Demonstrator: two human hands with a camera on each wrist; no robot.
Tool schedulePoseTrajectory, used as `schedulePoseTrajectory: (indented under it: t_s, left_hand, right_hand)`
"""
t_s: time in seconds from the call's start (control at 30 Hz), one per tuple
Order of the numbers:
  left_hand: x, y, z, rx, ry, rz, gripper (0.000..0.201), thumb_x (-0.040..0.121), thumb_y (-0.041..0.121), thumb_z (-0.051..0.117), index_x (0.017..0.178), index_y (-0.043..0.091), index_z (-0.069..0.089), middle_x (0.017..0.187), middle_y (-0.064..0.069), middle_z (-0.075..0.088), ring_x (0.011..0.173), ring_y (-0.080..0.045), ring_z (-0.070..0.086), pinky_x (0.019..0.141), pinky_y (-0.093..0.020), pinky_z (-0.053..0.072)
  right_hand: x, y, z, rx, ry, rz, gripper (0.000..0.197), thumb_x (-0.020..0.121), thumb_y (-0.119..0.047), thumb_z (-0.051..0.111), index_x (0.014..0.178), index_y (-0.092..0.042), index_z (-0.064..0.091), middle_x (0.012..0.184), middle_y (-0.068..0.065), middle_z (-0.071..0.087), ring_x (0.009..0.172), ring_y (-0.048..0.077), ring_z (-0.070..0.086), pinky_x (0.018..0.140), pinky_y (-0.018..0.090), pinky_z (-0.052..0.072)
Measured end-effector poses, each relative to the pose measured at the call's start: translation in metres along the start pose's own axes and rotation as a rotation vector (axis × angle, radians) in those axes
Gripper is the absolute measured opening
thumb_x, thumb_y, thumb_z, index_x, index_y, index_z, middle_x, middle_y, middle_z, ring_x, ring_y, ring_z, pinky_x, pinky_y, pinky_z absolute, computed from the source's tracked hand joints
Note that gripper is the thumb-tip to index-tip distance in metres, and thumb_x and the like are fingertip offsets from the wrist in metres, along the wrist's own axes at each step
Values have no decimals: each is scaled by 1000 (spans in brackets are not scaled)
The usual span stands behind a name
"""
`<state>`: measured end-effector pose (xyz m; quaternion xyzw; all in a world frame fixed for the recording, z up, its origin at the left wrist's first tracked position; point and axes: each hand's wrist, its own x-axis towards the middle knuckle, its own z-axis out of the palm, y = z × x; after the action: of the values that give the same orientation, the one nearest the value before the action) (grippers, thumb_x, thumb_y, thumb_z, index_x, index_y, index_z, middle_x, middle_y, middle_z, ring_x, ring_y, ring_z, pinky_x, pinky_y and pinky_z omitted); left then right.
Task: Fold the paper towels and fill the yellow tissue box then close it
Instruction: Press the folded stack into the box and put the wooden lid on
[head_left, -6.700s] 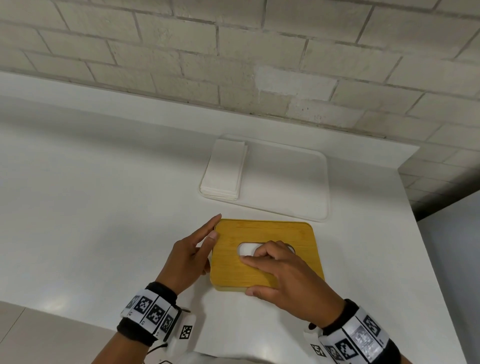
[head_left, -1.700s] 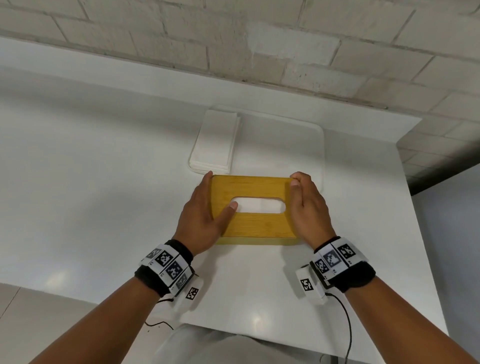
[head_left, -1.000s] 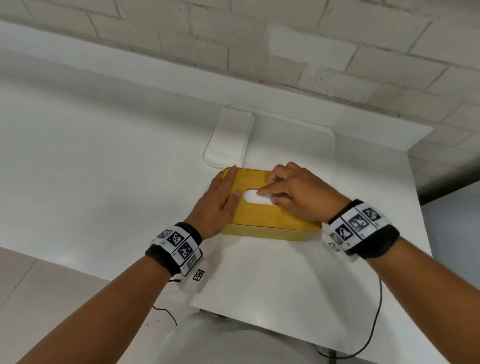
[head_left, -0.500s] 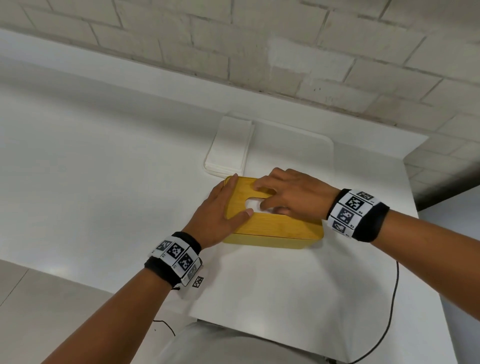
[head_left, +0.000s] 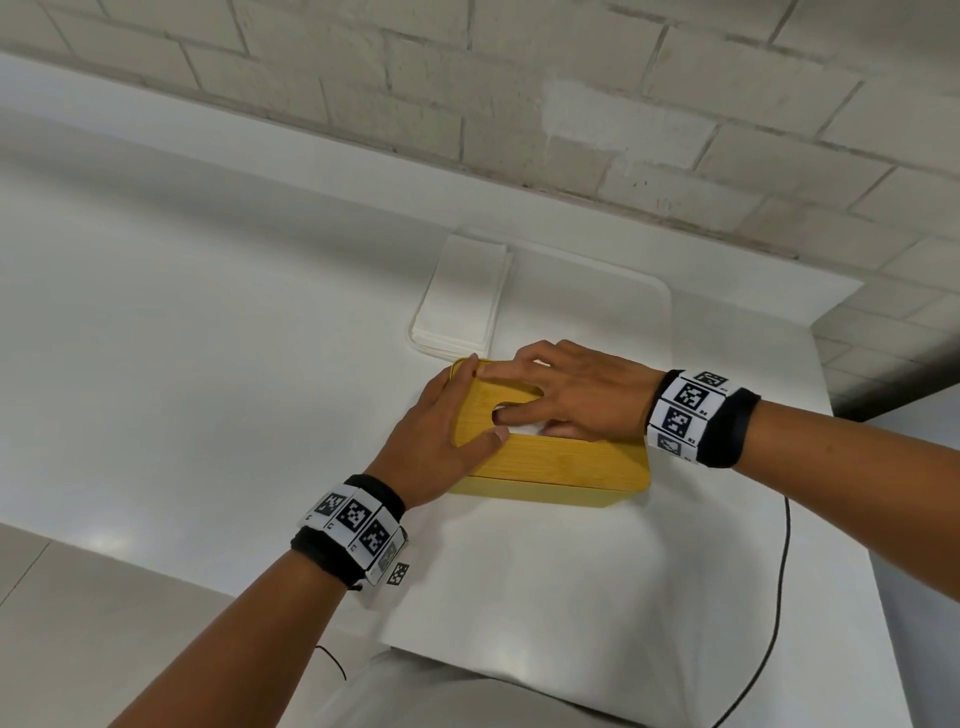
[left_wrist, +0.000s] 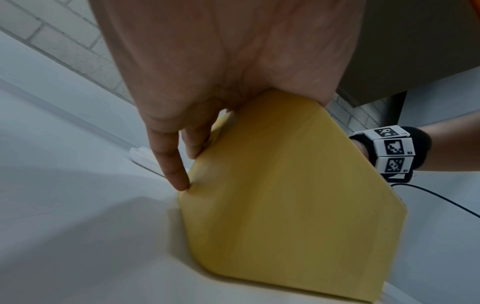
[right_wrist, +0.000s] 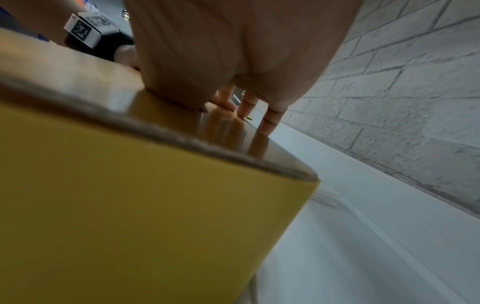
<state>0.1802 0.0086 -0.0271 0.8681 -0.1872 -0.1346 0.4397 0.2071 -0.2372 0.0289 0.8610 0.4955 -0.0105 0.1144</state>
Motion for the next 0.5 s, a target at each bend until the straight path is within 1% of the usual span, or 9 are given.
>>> schedulePoseTrajectory:
  t_s: [0.07, 0.13, 0.23, 0.3, 0.37, 0.5]
  left_hand:
    - [0, 1, 0, 2, 6, 2, 85, 95, 54, 62, 161, 37, 12, 165, 6, 25, 146, -14, 34, 112, -28, 34]
    - [0, 2, 0, -2, 15, 1, 84, 95, 51, 62, 161, 36, 13, 165, 7, 26, 147, -13, 33, 112, -27, 32]
    - [-1, 2, 1, 1, 14, -5, 85, 95, 52, 62, 161, 36, 12, 166, 6, 24, 148, -13, 31, 114, -27, 31]
    - [-1, 2, 1, 2, 9, -11, 86, 95, 53, 62, 162, 37, 10, 166, 7, 23, 150, -13, 29, 115, -28, 30]
    - [-1, 2, 1, 1, 8, -10, 86, 95, 54, 61, 162, 37, 9, 167, 7, 22, 150, -13, 29, 117, -31, 31]
    - [-1, 2, 1, -4, 14, -10, 86, 95, 51, 62, 162, 36, 10, 167, 8, 22, 150, -12, 28, 119, -33, 31]
  right_hand:
    - [5, 0, 2, 2, -10, -1, 43, 96, -40, 64, 137, -42, 52, 164, 4, 26, 134, 34, 42, 83, 41, 48]
    - [9, 0, 6, 59, 15, 7, 37, 93, -36, 70, 129, -40, 61, 162, 5, 30, 134, 35, 41, 83, 42, 50]
    - [11, -2, 8, 142, 52, 7, 14, 93, -34, 71, 107, -35, 72, 159, 3, 35, 136, 34, 39, 85, 46, 51]
    - [11, -2, 8, 156, 68, 5, 2, 92, -33, 72, 93, -32, 74, 156, 1, 38, 135, 33, 39, 84, 46, 51]
    - [12, -2, 8, 170, 85, 10, 6, 93, -32, 72, 87, -31, 73, 154, 0, 40, 134, 32, 39, 83, 46, 51]
    - [11, -1, 13, 192, 108, 4, 13, 96, -32, 66, 85, -30, 72, 151, 0, 43, 134, 30, 39, 82, 43, 52]
